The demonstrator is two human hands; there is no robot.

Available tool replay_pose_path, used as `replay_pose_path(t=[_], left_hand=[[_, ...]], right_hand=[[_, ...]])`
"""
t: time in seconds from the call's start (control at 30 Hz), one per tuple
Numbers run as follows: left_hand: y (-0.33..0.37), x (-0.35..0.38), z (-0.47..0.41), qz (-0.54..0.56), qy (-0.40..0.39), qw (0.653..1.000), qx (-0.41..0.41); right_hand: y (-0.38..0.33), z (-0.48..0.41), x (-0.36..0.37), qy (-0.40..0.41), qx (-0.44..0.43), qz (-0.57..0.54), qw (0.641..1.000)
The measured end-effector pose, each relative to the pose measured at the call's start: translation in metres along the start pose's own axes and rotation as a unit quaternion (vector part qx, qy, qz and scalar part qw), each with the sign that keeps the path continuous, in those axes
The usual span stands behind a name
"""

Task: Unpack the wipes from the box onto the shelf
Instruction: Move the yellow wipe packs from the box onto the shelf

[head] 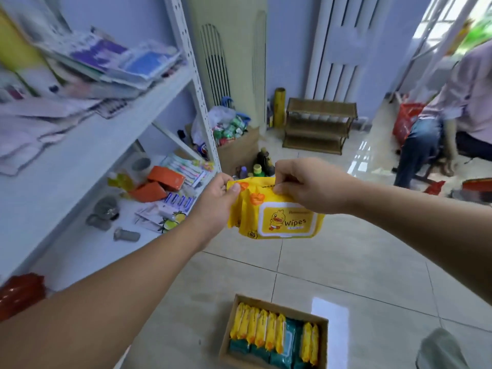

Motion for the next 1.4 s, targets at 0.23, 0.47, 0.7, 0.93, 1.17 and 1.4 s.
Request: replay_pose_path(t=[0.23,0.47,0.7,0.93,1.17,1.4], left_hand=[[0.136,-0.045,0.035,-0.011,0.038,0.996,0.079],[0.238,-0.101,0.108,-0.038,0.103,0.985,0.133],[0.282,-0.168,0.236,-0.014,0.205,0.968,0.146],[0.267,-0.224,0.362,0.005,0.297,0.944,0.143],[0.235,-0.299,0.501,0.009,0.407,0.904,0.129],[0.207,-0.383,0.588,0.031,0.422,0.900,0.105]], right_hand=[[-0.083,-0.010,-0.113,0.056,-0.044,0.015,0.997],[-0.174,-0.001,-0.192,0.089,-0.084,0.006,0.992],[-0.296,0.020,-0.217,0.091,-0.198,0.009,0.976],[-0.403,0.047,-0.184,0.046,-0.308,-0.030,0.950],[-0.535,0.077,-0.128,-0.019,-0.404,-0.052,0.913],[-0.644,0.079,-0.059,-0.077,-0.434,-0.082,0.894]])
Point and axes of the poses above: each hand's wrist, its own z-axis away from the middle knuckle, its own x-axis out of the palm, y = z × x, the point moved 7 cm from there along -z, towards the middle knuckle, and after that the axes turned 11 degrees about z, right-handed, at the moved point
